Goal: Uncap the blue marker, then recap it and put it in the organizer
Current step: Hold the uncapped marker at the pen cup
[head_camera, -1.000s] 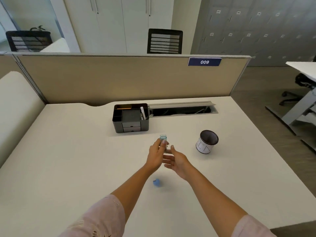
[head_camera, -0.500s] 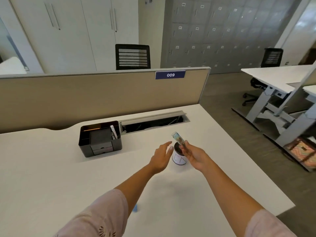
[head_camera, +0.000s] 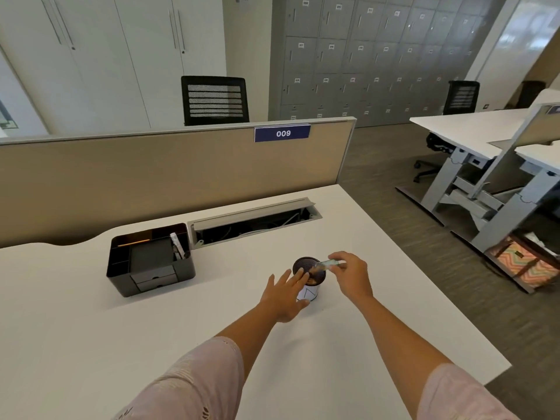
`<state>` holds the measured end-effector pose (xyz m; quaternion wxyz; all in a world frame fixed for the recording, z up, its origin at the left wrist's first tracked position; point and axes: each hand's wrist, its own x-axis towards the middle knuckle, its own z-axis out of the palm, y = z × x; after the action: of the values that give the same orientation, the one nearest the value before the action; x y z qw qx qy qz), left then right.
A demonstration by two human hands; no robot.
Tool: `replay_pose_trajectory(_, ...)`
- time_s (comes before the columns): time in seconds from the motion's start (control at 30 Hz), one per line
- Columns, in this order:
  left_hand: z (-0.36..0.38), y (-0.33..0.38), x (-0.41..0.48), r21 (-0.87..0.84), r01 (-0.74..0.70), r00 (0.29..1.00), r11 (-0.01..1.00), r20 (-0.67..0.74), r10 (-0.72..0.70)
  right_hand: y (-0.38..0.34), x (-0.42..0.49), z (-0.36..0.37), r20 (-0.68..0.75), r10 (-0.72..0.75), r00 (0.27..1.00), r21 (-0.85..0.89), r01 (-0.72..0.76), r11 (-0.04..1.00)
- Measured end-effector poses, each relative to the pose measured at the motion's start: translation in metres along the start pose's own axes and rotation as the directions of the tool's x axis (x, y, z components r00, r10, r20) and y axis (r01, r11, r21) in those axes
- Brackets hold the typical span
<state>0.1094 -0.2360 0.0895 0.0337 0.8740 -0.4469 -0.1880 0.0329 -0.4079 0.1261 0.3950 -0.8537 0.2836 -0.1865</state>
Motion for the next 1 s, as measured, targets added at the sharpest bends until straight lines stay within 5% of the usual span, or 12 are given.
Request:
replay_pose_trajectory(0.17, 0.003, -0.002, 0.004, 0.103, -0.001, 0.999, 0.995, 0.039, -0.003, -0.002, 0.003, 0.004, 0.129, -0.129, 0.983, -0.191, 0.152, 0.97)
replay_pose_trajectory(0.47, 0.004, -0.003, 0.006, 0.118, -0.001, 0.999, 0.993, 0.046, -0.005, -0.002, 0.005, 0.005, 0.258, -0.099, 0.961, -0.25, 0.165, 0.954)
replay_pose_trajectory(0.83, 0.007, -0.004, 0.006, 0.124, -0.009, 1.0, 0.992, 0.028, 0.006, -0.003, 0.003, 0.002, 0.224, -0.078, 0.971, -0.211, 0.127, 0.969)
replay_pose_trajectory(1.0, 0.016, -0.018, -0.01, -0.008, -0.01, 0.997, 1.0, -0.08, 0.01, -0.013, -0.011, 0.008, 0.036, -0.096, 0.995, -0.006, 0.096, 0.995)
